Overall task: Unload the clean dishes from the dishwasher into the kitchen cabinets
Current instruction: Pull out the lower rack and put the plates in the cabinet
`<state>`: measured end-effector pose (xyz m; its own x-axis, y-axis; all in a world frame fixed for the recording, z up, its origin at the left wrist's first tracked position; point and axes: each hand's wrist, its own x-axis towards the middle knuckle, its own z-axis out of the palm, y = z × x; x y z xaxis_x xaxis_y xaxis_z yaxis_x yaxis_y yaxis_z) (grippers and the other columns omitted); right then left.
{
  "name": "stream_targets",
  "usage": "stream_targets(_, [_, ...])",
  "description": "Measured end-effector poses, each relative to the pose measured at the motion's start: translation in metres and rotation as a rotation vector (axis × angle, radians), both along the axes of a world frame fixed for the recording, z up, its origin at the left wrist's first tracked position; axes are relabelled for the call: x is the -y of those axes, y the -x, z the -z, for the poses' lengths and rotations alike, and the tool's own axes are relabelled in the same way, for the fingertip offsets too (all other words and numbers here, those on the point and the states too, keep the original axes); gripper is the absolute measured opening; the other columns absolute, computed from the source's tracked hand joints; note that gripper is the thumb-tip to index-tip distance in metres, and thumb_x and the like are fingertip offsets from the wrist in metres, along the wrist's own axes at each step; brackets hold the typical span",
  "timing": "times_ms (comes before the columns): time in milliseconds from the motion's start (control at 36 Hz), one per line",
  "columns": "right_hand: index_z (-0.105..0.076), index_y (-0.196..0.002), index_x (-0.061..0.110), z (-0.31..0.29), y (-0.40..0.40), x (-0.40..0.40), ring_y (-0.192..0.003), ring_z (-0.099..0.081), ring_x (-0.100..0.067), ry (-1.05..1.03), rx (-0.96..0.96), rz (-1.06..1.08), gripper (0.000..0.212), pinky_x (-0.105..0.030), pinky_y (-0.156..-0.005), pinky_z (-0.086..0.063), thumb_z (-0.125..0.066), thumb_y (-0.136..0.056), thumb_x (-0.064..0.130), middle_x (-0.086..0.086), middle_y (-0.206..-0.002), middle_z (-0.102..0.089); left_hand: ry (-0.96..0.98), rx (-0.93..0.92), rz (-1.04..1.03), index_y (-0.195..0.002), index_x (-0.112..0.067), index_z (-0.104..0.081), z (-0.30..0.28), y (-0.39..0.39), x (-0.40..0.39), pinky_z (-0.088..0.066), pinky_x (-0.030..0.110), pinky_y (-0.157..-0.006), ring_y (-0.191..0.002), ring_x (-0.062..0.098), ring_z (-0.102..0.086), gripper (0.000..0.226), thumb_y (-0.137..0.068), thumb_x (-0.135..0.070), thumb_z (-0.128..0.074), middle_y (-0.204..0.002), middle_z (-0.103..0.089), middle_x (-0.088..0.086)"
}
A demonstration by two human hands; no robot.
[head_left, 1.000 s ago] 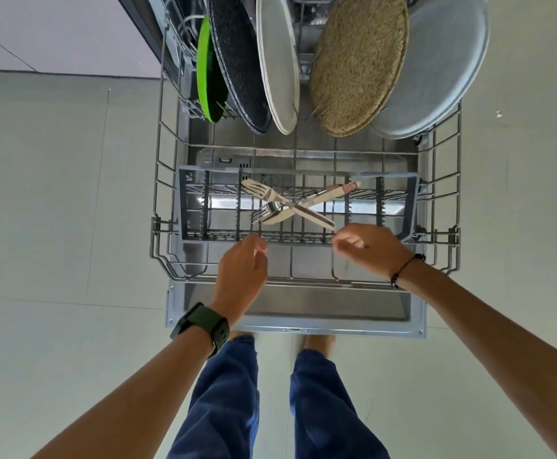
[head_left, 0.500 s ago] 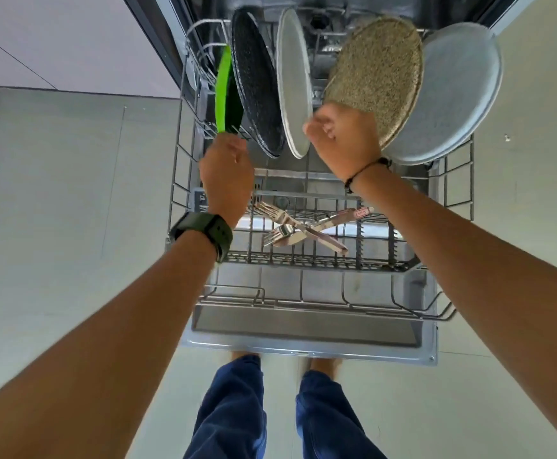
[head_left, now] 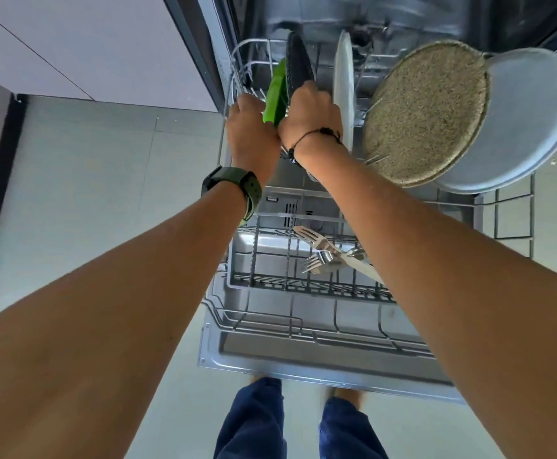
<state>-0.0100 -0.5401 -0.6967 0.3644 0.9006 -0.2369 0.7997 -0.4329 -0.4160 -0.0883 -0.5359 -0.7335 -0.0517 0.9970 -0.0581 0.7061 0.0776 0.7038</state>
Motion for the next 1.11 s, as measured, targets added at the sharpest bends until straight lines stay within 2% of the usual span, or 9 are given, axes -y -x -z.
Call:
stream_targets(111, [-0.045, -0.126, 0.001, 0.009, -0.003, -0.006, -0.114, -0.056, -0.032, 0.049, -0.006, 0.031, 0.039, -0.033, -0.083, -0.046, -0.053, -0.093, 0.02, -0.014, -0.125, -0.056, 0.007, -0.006, 0.03, -0.108, 0.002, -0.054, 0.001, -0.001, -0.008, -0.042, 0.032, -0.085, -0.105, 0.029, -0.051, 0.033, -0.078, 0.007, -0.043, -0.112, -0.057, 0.016])
stream_targets(361, [-0.05, -0.118, 0.0, 0.023, -0.002, -0.001, -0.109, -0.059, -0.034, 0.037, 0.03, -0.003, 0.032, -0.038, -0.081, -0.048, -0.052, -0.094, 0.021, -0.015, -0.117, -0.061, 0.042, -0.138, 0.128, -0.113, 0.001, -0.049, 0.015, -0.005, -0.027, -0.038, 0.031, -0.094, -0.112, 0.027, -0.047, 0.029, -0.085, -0.006, -0.053, -0.12, -0.052, 0.014])
stream_targets(444, [-0.045, -0.119, 0.001, 0.023, -0.003, 0.007, -0.108, -0.059, -0.035, 0.006, 0.062, -0.014, 0.031, -0.039, -0.079, -0.047, -0.048, -0.095, 0.02, -0.016, -0.115, -0.062, 0.086, -0.139, 0.131, -0.118, 0.0, -0.044, 0.016, -0.01, -0.029, -0.037, 0.028, -0.088, -0.112, 0.026, -0.048, 0.036, -0.086, -0.01, -0.056, -0.122, -0.051, 0.013])
stream_targets(556, [-0.041, -0.121, 0.002, 0.023, -0.005, 0.022, -0.104, -0.06, -0.037, -0.049, 0.1, -0.063, 0.03, -0.04, -0.079, -0.046, -0.044, -0.094, 0.015, -0.016, -0.11, -0.064, 0.191, -0.19, 0.165, -0.118, -0.002, -0.039, 0.017, -0.016, -0.035, -0.037, 0.03, -0.071, -0.105, 0.032, -0.056, 0.036, -0.088, -0.011, -0.055, -0.118, -0.057, 0.015])
stream_targets(667, [-0.038, -0.126, 0.003, 0.021, -0.007, 0.037, -0.098, -0.061, -0.037, -0.115, 0.101, -0.084, 0.033, -0.04, -0.078, -0.045, -0.039, -0.094, 0.012, -0.016, -0.103, -0.066, 0.236, -0.328, 0.202, -0.125, -0.001, -0.034, 0.012, -0.018, -0.036, -0.037, 0.033, -0.073, -0.111, 0.036, -0.054, 0.035, -0.093, -0.005, -0.047, -0.122, -0.055, 0.019])
stream_targets(778, [-0.039, -0.128, 0.001, 0.016, -0.007, 0.051, -0.09, -0.062, -0.038, -0.196, 0.096, -0.107, 0.036, -0.038, -0.073, -0.044, -0.038, -0.094, 0.012, -0.016, -0.094, -0.066, 0.158, -0.356, 0.234, -0.132, -0.003, -0.027, 0.002, -0.014, -0.033, -0.039, 0.034, -0.069, -0.099, 0.038, -0.06, 0.042, -0.093, 0.0, -0.041, -0.114, -0.061, 0.02])
stream_targets(917, [-0.043, -0.127, -0.002, 0.006, -0.007, 0.062, -0.074, -0.063, -0.036, -0.317, 0.078, -0.098, 0.037, -0.031, -0.06, -0.035, -0.041, -0.093, 0.01, -0.011, -0.069, -0.053, 0.108, -0.296, 0.255, -0.144, -0.008, -0.013, -0.021, 0.001, -0.025, -0.043, 0.035, -0.068, -0.093, 0.034, -0.062, 0.055, -0.094, 0.0, -0.036, -0.114, -0.061, 0.02])
stream_targets(1028, [-0.059, -0.105, -0.009, -0.006, -0.005, 0.07, -0.04, -0.056, -0.03, -0.5, 0.071, -0.069, 0.031, -0.022, -0.045, -0.031, -0.047, -0.079, 0.005, -0.009, -0.046, -0.048, 0.029, -0.214, 0.282, -0.146, -0.008, -0.008, -0.039, 0.027, -0.016, -0.05, 0.046, -0.079, -0.087, 0.036, -0.061, 0.068, -0.089, 0.001, -0.042, -0.106, -0.063, 0.018])
stream_targets(1111, [-0.065, -0.095, -0.005, -0.014, -0.004, 0.076, -0.028, -0.047, -0.022, -0.616, 0.127, -0.13, 0.039, -0.015, -0.037, -0.026, -0.039, -0.074, 0.014, -0.005, -0.038, -0.048, 0.006, -0.053, 0.22, -0.146, -0.008, -0.01, -0.059, 0.047, -0.009, -0.046, 0.034, -0.074, -0.081, 0.025, -0.055, 0.069, -0.085, 0.009, -0.037, -0.097, -0.056, 0.004])
